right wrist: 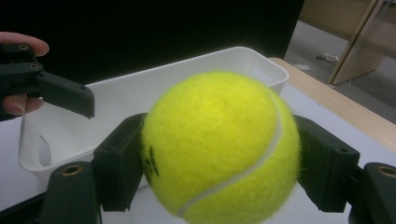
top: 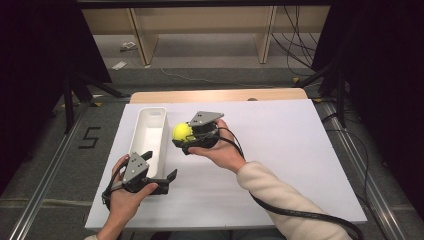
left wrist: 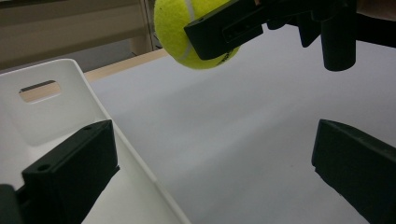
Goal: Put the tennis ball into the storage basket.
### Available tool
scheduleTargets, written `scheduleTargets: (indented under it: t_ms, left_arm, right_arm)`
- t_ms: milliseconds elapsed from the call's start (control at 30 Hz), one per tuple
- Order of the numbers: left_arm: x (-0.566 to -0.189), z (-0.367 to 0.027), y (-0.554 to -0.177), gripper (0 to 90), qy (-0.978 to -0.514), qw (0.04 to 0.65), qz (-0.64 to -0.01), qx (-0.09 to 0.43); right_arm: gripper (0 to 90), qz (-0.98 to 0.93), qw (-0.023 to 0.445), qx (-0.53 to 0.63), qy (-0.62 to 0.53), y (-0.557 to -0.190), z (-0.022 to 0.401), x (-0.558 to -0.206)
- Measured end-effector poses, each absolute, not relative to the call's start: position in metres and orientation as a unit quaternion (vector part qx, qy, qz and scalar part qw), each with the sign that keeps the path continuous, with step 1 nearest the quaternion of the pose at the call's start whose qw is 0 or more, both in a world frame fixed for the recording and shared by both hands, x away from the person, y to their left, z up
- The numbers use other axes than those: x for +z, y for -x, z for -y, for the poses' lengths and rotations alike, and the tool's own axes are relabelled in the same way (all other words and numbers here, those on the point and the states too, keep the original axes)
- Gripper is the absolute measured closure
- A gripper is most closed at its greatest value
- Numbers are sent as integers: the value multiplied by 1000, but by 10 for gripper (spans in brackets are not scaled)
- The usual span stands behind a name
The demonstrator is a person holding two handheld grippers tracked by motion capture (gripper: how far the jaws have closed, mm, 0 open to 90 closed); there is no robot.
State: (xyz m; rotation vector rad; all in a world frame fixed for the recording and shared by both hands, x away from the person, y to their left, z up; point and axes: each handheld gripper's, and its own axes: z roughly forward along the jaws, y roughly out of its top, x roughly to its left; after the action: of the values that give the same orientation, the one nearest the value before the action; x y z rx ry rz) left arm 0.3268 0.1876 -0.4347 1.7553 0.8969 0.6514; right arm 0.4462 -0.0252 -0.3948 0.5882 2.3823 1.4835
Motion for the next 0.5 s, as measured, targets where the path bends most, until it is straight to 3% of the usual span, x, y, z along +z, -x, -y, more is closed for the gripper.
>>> scheduleTargets:
  t_ms: [500]
  left_arm:
    - [-435,-188,-327,0,-728,508,-372,270]
  right_arm:
    - [262,-824,134,513,-200,-448,18,-392]
